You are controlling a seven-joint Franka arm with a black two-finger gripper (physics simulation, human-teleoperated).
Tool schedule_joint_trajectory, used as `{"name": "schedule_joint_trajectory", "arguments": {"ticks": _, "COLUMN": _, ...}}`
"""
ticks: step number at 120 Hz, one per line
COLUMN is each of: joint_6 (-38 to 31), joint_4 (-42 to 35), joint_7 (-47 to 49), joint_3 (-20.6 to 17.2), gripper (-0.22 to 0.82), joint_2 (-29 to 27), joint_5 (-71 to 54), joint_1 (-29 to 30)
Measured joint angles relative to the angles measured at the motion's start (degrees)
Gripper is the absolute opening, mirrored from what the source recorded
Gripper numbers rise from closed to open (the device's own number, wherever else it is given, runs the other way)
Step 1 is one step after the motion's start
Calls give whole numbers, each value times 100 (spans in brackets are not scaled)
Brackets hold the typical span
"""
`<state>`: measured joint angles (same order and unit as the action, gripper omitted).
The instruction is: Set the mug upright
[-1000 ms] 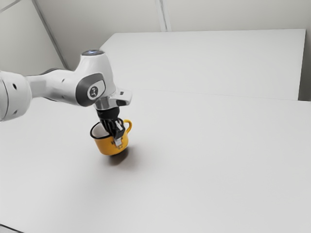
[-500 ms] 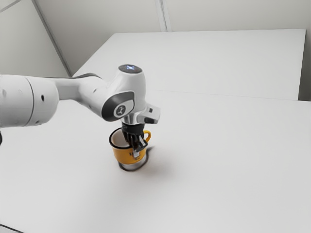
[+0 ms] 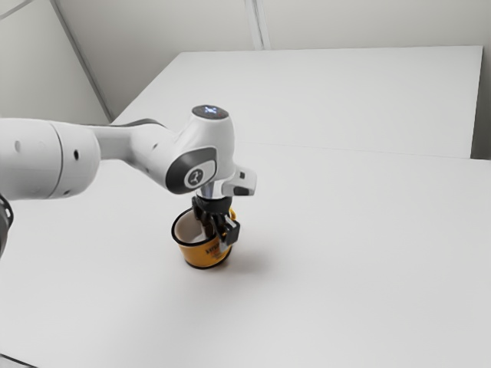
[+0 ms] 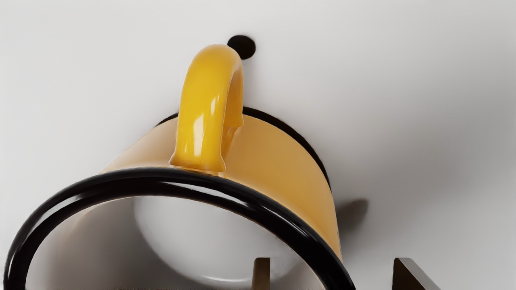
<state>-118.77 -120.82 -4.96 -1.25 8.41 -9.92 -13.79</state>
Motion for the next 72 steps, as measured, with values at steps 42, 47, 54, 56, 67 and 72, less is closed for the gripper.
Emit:
{"name": "schedule_joint_trajectory", "arguments": {"ticks": 42, "joint_6": 879, "joint_4": 2403, "joint_7": 28, "joint_3": -57, "gripper": 53, "joint_2": -32, "joint_5": 625, "joint_1": 557}}
{"name": "schedule_joint_trajectory", "arguments": {"ticks": 47, "joint_6": 1074, "joint_4": 2781, "joint_7": -1, "joint_3": -180, "gripper": 54, "joint_2": -1, "joint_5": 734, "joint_1": 787}}
{"name": "schedule_joint_trajectory", "arguments": {"ticks": 54, "joint_6": 1295, "joint_4": 3159, "joint_7": -40, "joint_3": -300, "gripper": 55, "joint_2": -16, "joint_5": 836, "joint_1": 1019}}
{"name": "schedule_joint_trajectory", "arguments": {"ticks": 56, "joint_6": 1353, "joint_4": 3220, "joint_7": -50, "joint_3": -324, "gripper": 55, "joint_2": -46, "joint_5": 857, "joint_1": 1066}}
{"name": "schedule_joint_trajectory", "arguments": {"ticks": 67, "joint_6": 1803, "joint_4": 3553, "joint_7": -102, "joint_3": -331, "gripper": 57, "joint_2": -125, "joint_5": 931, "joint_1": 1148}}
{"name": "schedule_joint_trajectory", "arguments": {"ticks": 72, "joint_6": 1997, "joint_4": 3669, "joint_7": -123, "joint_3": -303, "gripper": 57, "joint_2": -132, "joint_5": 946, "joint_1": 1120}}
